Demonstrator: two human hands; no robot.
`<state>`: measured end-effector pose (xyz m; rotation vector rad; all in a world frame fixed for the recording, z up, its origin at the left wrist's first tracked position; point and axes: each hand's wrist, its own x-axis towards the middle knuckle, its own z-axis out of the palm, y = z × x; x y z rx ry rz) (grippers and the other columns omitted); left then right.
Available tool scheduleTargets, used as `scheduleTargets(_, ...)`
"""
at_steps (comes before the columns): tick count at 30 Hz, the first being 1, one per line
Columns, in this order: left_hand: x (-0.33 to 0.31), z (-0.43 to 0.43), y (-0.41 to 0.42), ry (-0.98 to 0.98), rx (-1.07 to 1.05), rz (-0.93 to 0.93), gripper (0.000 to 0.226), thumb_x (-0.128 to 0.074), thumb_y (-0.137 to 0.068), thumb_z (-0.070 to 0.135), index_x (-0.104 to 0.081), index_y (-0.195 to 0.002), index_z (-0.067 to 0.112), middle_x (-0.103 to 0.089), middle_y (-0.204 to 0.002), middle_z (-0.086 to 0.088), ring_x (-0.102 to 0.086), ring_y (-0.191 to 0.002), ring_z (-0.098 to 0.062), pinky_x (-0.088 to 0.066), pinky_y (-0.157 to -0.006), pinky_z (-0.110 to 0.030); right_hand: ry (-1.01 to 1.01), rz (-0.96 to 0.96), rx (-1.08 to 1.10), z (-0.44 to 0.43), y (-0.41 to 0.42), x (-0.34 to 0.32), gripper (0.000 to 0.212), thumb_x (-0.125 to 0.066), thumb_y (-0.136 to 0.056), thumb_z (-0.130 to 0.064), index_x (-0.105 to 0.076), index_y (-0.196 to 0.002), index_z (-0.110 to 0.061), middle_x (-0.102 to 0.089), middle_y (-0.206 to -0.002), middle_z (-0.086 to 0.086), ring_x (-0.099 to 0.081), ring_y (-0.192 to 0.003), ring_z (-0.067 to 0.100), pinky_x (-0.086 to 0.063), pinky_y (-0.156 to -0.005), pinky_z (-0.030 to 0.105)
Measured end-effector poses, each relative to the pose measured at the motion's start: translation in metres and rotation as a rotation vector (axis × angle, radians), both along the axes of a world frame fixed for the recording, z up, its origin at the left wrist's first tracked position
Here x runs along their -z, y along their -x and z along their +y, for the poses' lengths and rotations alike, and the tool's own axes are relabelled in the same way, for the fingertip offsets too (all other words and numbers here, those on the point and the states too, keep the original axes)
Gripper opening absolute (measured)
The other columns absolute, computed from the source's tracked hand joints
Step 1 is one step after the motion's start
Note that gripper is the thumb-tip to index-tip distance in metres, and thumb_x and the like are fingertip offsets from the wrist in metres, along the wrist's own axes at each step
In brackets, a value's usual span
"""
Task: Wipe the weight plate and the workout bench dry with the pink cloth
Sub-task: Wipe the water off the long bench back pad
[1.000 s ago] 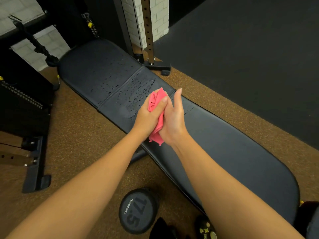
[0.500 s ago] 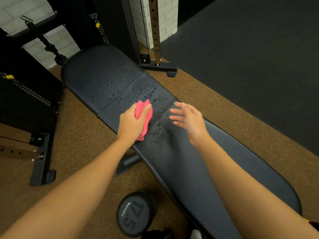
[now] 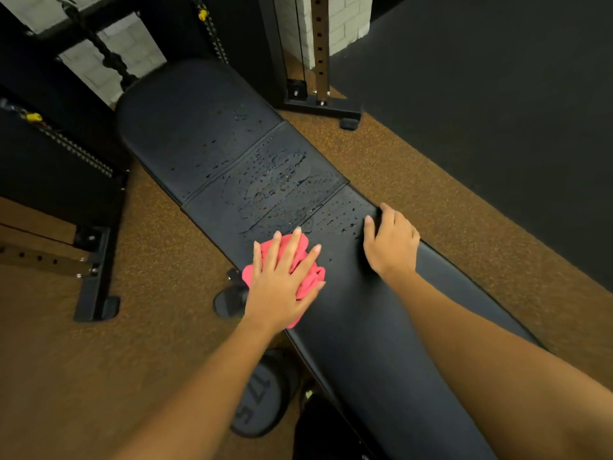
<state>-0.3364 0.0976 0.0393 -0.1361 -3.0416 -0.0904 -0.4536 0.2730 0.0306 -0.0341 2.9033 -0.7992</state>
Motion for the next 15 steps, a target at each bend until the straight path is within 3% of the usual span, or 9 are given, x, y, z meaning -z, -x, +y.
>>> scheduleTargets(2, 0.002, 0.0, 0.003, 0.062, -0.024, 0.001, 0.055, -0.043, -0.088, 0.051, -0.045, -0.138, 0.027, -0.037, -0.148, -0.009, -0.034, -0.133, -0.041, -0.022, -0.105, -0.064, -0.043, 0.03, -0.018, -0.003, -0.001, 0.006, 0.053, -0.034, -0.099, -0.04, -0.036, -0.141, -0.008, -0.047, -0.136, 0.013, -0.039, -0.128, 0.031, -0.019, -0.112, 0.047)
scheduleTargets(8, 0.006, -0.005, 0.024, 0.091, -0.061, 0.052, 0.052, -0.035, -0.093, 0.049, -0.047, -0.137, 0.024, -0.043, -0.144, -0.008, -0.041, -0.129, -0.042, -0.025, -0.106, -0.06, -0.066, 0.17, -0.022, 0.002, -0.004, 0.023, 0.065, -0.021, -0.094, -0.05, -0.042, -0.137, -0.006, -0.052, -0.125, 0.016, -0.046, -0.116, 0.035, -0.031, -0.102, 0.045)
scheduleTargets(15, 0.003, -0.021, 0.063, 0.098, -0.066, 0.071, 0.051, -0.035, -0.094, 0.048, -0.045, -0.138, 0.022, -0.042, -0.145, -0.01, -0.038, -0.131, -0.041, -0.027, -0.107, -0.057, -0.047, 0.245, 0.042, -0.002, -0.006, 0.03, 0.057, -0.028, -0.096, -0.046, -0.045, -0.135, -0.009, -0.054, -0.122, 0.013, -0.047, -0.115, 0.032, -0.031, -0.101, 0.043)
